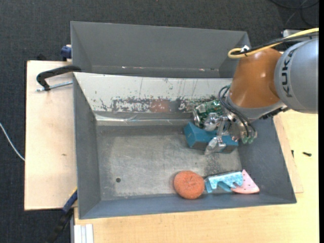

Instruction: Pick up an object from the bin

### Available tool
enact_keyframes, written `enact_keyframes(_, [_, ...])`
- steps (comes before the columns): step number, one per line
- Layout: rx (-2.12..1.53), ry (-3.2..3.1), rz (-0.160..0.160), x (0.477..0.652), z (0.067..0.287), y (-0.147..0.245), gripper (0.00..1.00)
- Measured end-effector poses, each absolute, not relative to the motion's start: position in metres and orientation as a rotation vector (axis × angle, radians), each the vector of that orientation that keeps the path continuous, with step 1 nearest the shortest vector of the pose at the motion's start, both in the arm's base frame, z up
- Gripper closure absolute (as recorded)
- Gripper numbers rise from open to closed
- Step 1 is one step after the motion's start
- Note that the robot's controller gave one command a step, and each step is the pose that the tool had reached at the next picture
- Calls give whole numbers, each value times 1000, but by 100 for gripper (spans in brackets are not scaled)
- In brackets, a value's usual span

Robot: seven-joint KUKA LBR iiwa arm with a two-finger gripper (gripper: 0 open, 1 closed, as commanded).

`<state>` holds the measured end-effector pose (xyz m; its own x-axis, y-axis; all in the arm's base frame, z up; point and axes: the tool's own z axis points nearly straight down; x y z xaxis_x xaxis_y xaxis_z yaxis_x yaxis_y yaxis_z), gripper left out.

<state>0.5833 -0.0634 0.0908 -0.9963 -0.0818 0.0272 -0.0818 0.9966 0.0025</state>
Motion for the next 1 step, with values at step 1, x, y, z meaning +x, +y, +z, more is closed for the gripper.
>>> enact_keyframes(1, [128, -3120, -3, 583, 100, -63, 100])
